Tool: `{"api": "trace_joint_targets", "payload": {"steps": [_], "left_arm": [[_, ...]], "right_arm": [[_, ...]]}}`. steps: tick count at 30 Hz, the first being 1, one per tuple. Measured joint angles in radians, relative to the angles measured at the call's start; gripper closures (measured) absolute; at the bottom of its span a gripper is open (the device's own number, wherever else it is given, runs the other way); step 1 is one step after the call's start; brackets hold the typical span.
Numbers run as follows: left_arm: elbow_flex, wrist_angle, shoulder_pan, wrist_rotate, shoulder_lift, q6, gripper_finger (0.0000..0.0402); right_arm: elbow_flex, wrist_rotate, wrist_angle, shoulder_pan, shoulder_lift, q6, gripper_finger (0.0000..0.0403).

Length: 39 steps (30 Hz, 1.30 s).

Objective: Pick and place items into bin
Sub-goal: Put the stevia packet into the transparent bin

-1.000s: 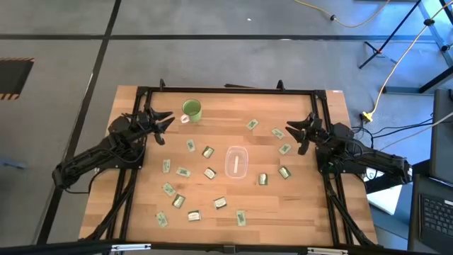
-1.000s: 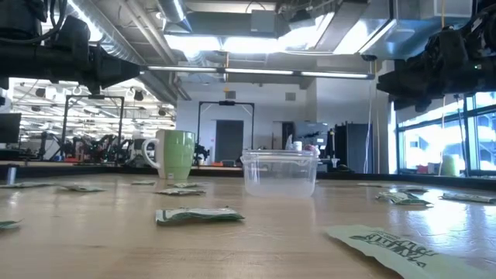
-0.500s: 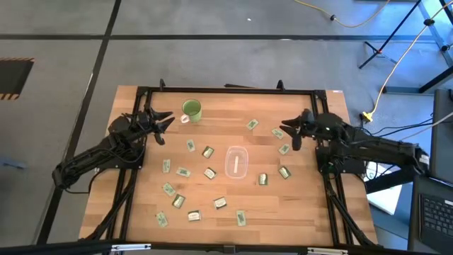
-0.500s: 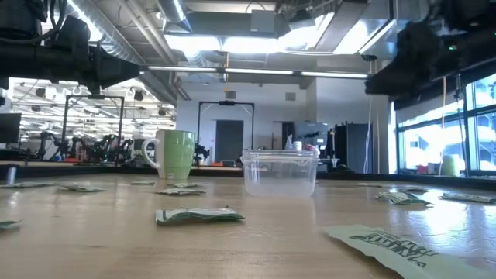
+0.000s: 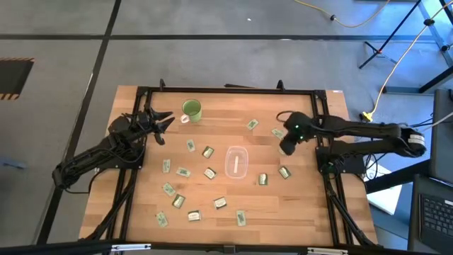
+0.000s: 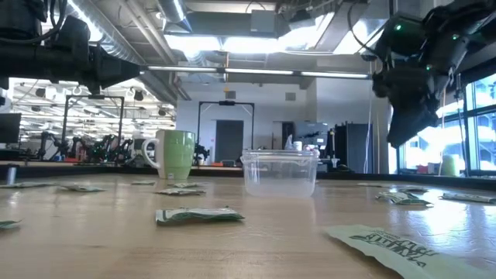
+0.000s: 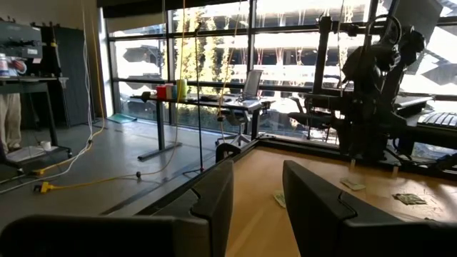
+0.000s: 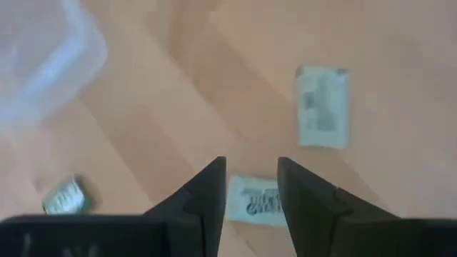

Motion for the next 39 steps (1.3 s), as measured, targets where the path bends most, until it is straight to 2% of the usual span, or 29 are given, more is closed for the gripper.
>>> {"api": "trace_joint_targets", "payload": {"steps": [4, 9, 13, 20, 24, 31, 39], "left_arm": [[0.0, 0.0, 0.0, 0.0, 0.0, 0.0, 0.0286], [0.0, 0.0, 0.0, 0.0, 0.0, -0.002, 0.0286], [0.0, 0.0, 0.0, 0.0, 0.0, -0.002, 0.0286], [0.0, -0.006, 0.0, 0.0, 0.0, -0.001, 0.0286], [0.0, -0.025, 0.0, 0.0, 0.0, 0.0, 0.0286], [0.0, -0.031, 0.0, 0.0, 0.0, 0.0, 0.0285], [0.0, -0.031, 0.0, -0.001, 0.0, 0.0, 0.0286]], "right_arm": [[0.0, -0.005, 0.0, 0.066, 0.083, -0.001, 0.0273], [0.0, -0.004, -0.006, 0.144, 0.162, 0.092, 0.0274], [0.001, 0.042, -0.005, 0.194, 0.218, 0.12, 0.0274], [0.001, 0.122, 0.027, 0.232, 0.291, 0.141, 0.0274], [0.001, 0.132, 0.034, 0.231, 0.326, 0.144, 0.0278], [0.006, 0.146, 0.029, 0.231, 0.388, 0.144, 0.0329], [0.021, 0.173, 0.014, 0.231, 0.394, 0.138, 0.0396]]}}
